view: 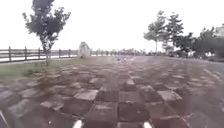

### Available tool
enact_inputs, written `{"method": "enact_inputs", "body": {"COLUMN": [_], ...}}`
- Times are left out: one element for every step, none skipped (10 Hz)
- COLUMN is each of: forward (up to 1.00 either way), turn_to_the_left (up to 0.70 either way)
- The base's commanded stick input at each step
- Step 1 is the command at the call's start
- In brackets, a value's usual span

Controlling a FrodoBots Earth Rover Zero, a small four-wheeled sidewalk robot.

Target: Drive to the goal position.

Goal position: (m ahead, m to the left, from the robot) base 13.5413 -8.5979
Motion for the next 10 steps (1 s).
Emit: {"method": "enact_inputs", "body": {"forward": [0.85,0.85,0.85,0.85,0.85,0.85,0.85,0.85,0.85,0.85], "turn_to_the_left": [0.01,0.01,0.01,0.01,0.01,0.01,0.01,0.01,0.01,0.01]}}
